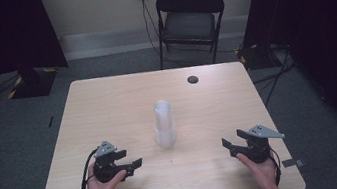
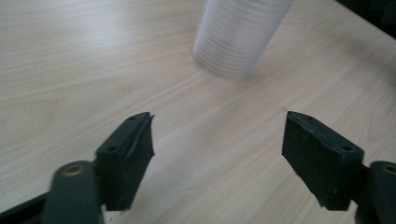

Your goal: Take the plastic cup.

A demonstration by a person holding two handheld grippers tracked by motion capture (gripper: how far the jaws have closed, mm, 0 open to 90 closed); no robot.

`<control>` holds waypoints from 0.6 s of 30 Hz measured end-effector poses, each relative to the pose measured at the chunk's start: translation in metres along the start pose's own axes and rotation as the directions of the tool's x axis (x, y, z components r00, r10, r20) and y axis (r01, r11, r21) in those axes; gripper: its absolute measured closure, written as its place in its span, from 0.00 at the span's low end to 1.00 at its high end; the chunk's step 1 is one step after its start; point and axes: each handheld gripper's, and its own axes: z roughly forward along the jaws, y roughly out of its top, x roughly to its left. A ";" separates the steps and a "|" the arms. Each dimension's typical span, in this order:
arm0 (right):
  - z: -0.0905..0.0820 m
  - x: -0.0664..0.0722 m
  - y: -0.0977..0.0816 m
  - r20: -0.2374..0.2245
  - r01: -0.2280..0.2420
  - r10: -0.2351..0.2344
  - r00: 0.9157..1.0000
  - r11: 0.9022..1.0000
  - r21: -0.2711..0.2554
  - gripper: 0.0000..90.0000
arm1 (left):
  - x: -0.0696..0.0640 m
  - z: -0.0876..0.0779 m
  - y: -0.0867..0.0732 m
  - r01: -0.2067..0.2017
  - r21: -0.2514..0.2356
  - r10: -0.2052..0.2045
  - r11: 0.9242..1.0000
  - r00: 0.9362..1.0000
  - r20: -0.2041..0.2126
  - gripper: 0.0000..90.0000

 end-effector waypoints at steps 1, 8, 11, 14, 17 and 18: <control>0.000 0.002 0.000 -0.010 0.000 0.000 1.000 1.000 0.002 0.32 | 0.000 0.001 0.000 -0.010 0.005 0.010 1.000 1.000 0.001 0.32; 0.004 0.007 -0.003 -0.063 0.008 -0.005 0.998 0.999 0.044 0.29 | -0.001 0.005 0.006 -0.007 -0.014 0.007 1.000 1.000 0.025 0.29; 0.004 0.009 -0.003 -0.078 0.004 0.000 0.997 0.999 0.050 0.29 | -0.004 0.005 0.012 -0.018 -0.025 0.018 1.000 1.000 0.015 0.26; 0.004 0.009 -0.004 -0.081 0.009 -0.004 0.997 0.998 0.062 0.29 | -0.012 0.006 0.022 -0.068 -0.049 0.068 0.996 0.998 -0.001 0.26; 0.004 0.009 -0.004 -0.084 0.016 -0.010 0.996 0.997 0.072 0.29 | -0.022 0.005 0.035 -0.077 -0.084 0.079 0.993 0.997 0.018 0.26; 0.004 0.008 -0.004 -0.090 0.012 -0.005 0.996 0.997 0.071 0.29 | -0.025 0.004 0.038 -0.091 -0.095 0.093 0.991 0.995 0.018 0.26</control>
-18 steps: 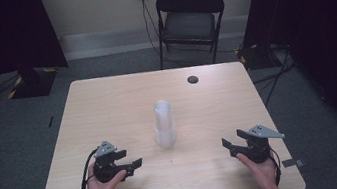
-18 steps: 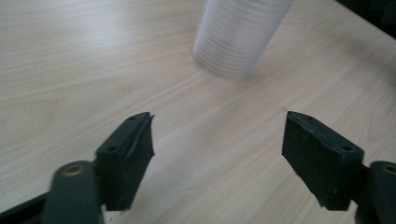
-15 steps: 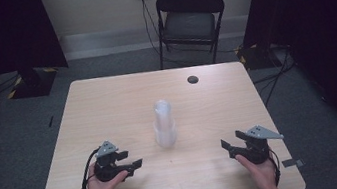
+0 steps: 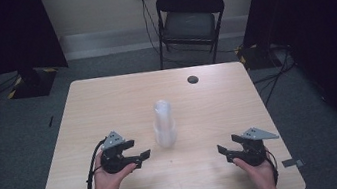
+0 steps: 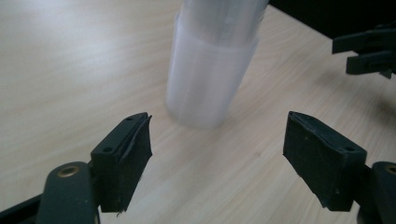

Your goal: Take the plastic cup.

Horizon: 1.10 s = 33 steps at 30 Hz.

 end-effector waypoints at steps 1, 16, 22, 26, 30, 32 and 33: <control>-0.001 0.000 0.001 0.001 0.002 -0.002 1.000 1.000 -0.003 0.29 | -0.003 -0.001 0.003 -0.013 -0.004 0.013 1.000 1.000 -0.007 0.25; -0.005 0.005 0.001 -0.020 0.008 -0.008 1.000 1.000 -0.014 0.29 | -0.003 0.005 0.041 -0.048 -0.079 0.050 0.996 0.999 0.019 0.23; -0.010 0.010 0.002 -0.040 0.018 -0.020 0.999 0.999 -0.035 0.29 | -0.006 0.012 0.057 -0.058 -0.095 0.060 0.994 0.998 0.018 0.22; -0.010 0.010 0.001 -0.046 0.024 -0.025 0.999 0.999 -0.027 0.29 | -0.008 0.018 0.066 -0.069 -0.104 0.069 0.992 0.998 0.001 0.23; -0.008 0.008 0.001 -0.050 0.015 -0.016 0.999 1.000 -0.024 0.29 | -0.008 0.024 0.076 -0.070 -0.123 0.071 0.990 0.997 0.001 0.20; -0.007 0.009 0.002 -0.049 0.016 -0.017 0.999 1.000 -0.027 0.29 | -0.007 0.026 0.081 -0.078 -0.120 0.080 0.990 0.997 0.007 0.18; -0.007 0.009 0.002 -0.051 0.018 -0.020 0.999 0.999 -0.026 0.28 | -0.008 0.027 0.083 -0.080 -0.127 0.081 0.989 0.997 0.008 0.18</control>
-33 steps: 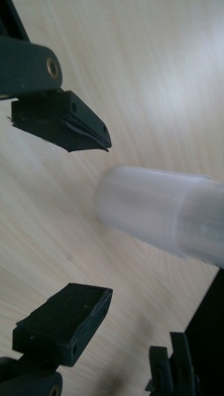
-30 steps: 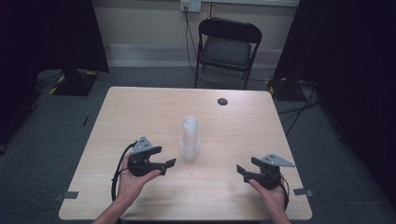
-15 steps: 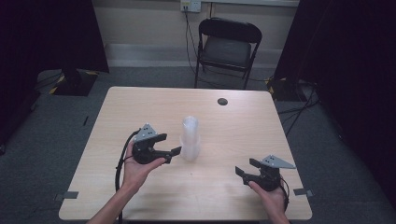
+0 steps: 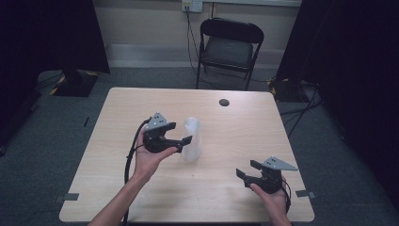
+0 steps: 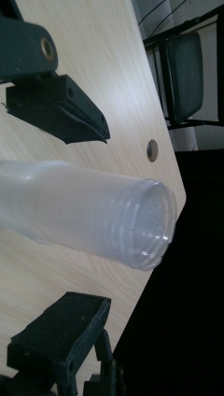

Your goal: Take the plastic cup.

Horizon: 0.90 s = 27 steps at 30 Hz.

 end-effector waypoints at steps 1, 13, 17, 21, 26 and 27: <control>0.000 0.000 0.000 -0.003 0.000 0.000 1.000 1.000 0.001 0.28 | 0.000 0.001 0.002 -0.003 -0.005 0.003 1.000 1.000 -0.002 0.18; 0.000 0.000 -0.003 0.008 0.000 0.000 1.000 1.000 0.013 0.27 | -0.002 0.028 0.014 -0.065 -0.011 0.065 0.998 0.998 0.009 0.24; 0.000 0.001 -0.003 0.012 0.000 -0.001 1.000 1.000 0.012 0.27 | 0.000 0.038 0.010 -0.082 0.012 0.082 0.997 0.997 0.004 0.24; 0.002 0.001 -0.004 0.003 0.006 -0.006 1.000 1.000 0.023 0.27 | 0.003 0.046 0.004 -0.082 0.031 0.082 0.996 0.997 0.004 0.23; 0.004 0.002 -0.004 -0.004 0.011 -0.011 1.000 1.000 0.026 0.27 | 0.001 0.054 -0.003 -0.098 0.063 0.098 0.993 0.995 -0.011 0.22; 0.004 0.002 -0.004 -0.005 0.011 -0.011 1.000 1.000 0.027 0.27 | 0.001 0.056 -0.004 -0.096 0.066 0.097 0.993 0.995 -0.011 0.22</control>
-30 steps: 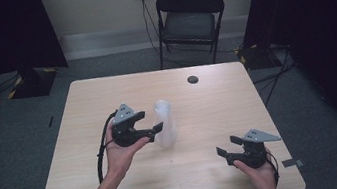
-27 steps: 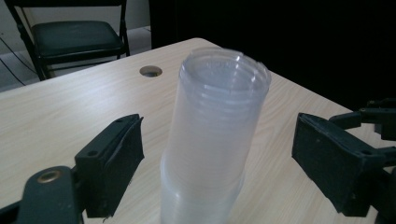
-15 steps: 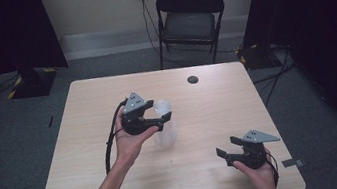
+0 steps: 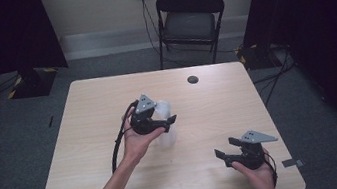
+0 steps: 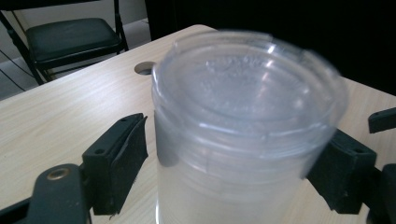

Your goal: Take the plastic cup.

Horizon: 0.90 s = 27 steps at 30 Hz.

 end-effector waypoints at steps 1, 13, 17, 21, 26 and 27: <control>0.000 0.000 0.000 0.000 0.000 0.000 1.000 1.000 0.000 0.27 | 0.000 0.001 -0.001 0.001 0.004 -0.001 1.000 1.000 -0.002 0.21; 0.002 -0.001 -0.001 -0.015 -0.013 0.013 1.000 1.000 0.003 0.27 | 0.001 0.010 -0.009 0.027 0.041 -0.026 0.999 1.000 -0.011 0.18; 0.002 -0.002 -0.001 -0.024 -0.018 0.018 1.000 1.000 0.003 0.28 | 0.003 0.011 -0.011 0.031 0.053 -0.030 0.998 0.999 -0.014 0.18; 0.002 -0.002 -0.001 -0.024 -0.025 0.025 0.999 1.000 0.002 0.28 | 0.004 0.015 -0.016 0.036 0.075 -0.035 0.997 0.999 -0.018 0.17; 0.002 -0.003 -0.001 -0.026 -0.027 0.027 0.999 1.000 0.003 0.28 | 0.003 0.016 -0.017 0.036 0.079 -0.035 0.996 0.999 -0.022 0.18; 0.002 -0.003 -0.001 -0.025 -0.029 0.029 0.999 1.000 0.004 0.28 | 0.003 0.016 -0.017 0.038 0.078 -0.036 0.996 0.999 -0.018 0.19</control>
